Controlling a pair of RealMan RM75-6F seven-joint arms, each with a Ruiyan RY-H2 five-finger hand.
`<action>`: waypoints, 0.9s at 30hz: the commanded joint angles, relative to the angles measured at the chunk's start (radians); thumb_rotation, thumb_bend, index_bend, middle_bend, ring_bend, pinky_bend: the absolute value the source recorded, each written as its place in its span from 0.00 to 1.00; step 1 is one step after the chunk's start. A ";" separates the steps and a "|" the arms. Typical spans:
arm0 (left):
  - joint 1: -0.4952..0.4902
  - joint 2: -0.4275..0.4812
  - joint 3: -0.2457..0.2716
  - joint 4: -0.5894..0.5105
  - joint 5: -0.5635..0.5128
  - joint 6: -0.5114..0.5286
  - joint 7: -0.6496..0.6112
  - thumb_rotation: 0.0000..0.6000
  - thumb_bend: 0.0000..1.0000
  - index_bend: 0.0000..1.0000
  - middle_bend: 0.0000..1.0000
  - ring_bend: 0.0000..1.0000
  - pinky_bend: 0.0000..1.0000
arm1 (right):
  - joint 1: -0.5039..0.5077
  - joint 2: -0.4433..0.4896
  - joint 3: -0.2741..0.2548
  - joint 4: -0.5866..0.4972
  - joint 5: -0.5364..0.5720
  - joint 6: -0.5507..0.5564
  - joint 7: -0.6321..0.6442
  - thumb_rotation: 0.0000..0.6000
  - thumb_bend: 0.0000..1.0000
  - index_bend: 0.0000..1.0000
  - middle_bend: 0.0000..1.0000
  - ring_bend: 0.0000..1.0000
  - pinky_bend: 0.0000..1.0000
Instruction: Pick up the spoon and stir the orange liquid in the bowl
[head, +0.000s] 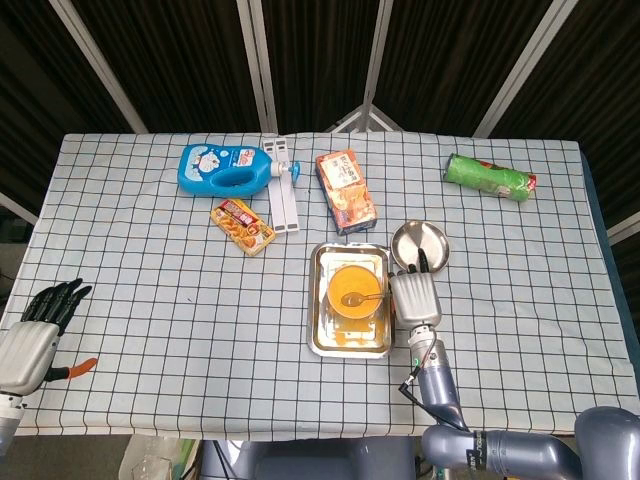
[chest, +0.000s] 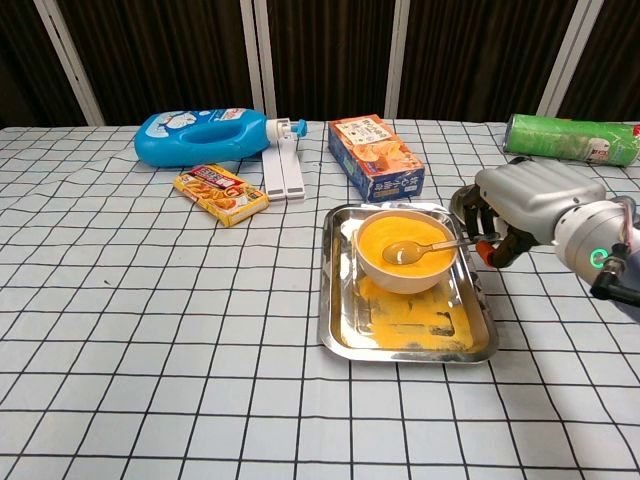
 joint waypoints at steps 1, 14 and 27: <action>0.000 0.000 0.000 0.000 0.000 0.000 0.000 1.00 0.00 0.00 0.00 0.00 0.00 | 0.000 0.001 0.000 -0.001 0.001 0.001 -0.003 1.00 0.57 0.60 0.53 0.32 0.00; 0.000 0.000 0.000 0.000 0.000 0.000 0.000 1.00 0.00 0.00 0.00 0.00 0.00 | 0.002 0.011 0.001 -0.016 0.004 0.009 -0.020 1.00 0.64 0.61 0.53 0.32 0.00; 0.001 0.000 0.001 0.001 0.001 0.001 0.000 1.00 0.00 0.00 0.00 0.00 0.00 | 0.018 0.015 -0.038 0.034 -0.139 0.072 -0.060 1.00 0.64 0.63 0.54 0.33 0.00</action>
